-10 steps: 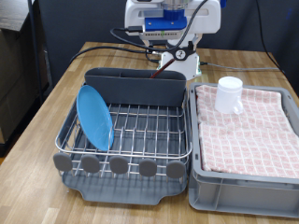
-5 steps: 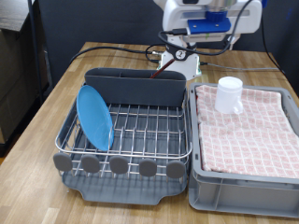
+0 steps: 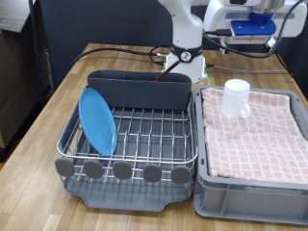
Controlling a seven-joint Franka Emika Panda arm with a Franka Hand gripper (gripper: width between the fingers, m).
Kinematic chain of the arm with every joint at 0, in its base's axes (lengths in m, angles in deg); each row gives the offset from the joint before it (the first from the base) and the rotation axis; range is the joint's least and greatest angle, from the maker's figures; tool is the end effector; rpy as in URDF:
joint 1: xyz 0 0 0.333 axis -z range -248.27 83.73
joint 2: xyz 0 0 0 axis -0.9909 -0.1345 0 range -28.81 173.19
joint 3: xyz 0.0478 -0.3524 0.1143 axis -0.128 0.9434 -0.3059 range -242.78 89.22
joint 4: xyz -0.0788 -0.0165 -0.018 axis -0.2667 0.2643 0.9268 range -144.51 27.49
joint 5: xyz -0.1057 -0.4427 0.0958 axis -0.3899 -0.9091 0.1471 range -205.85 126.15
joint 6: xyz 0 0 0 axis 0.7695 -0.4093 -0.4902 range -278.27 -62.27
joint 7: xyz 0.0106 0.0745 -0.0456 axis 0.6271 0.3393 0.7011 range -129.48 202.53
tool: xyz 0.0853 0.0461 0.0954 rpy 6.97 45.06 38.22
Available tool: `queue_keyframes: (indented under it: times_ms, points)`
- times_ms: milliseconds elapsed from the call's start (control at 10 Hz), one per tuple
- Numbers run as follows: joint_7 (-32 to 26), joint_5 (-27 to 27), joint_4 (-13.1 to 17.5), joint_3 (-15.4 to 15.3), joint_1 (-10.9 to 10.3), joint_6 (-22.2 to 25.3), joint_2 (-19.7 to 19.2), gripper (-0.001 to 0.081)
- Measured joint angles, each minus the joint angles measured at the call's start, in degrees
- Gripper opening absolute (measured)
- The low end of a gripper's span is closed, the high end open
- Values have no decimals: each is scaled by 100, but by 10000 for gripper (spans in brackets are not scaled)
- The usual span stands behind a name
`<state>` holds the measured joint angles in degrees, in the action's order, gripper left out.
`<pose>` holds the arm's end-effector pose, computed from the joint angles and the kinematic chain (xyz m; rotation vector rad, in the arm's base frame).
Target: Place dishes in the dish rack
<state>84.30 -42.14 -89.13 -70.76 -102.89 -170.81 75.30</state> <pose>0.5521 0.1392 0.4229 2.8992 -0.8383 -0.2010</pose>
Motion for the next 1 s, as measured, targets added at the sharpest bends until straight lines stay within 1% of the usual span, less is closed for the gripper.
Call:
queue_keyframes:
  times_ms: [100,300,500,700,1000]
  points:
    - [6,-4,7,-66,-1,9,-44,803]
    - [-11,-26,20,-156,-1,185,-184,803]
    - [-306,-23,9,-204,-1,203,-397,803]
    - [-490,-9,-51,-242,-1,-6,-611,803]
    - [-544,152,-281,-319,-1,-599,-904,803]
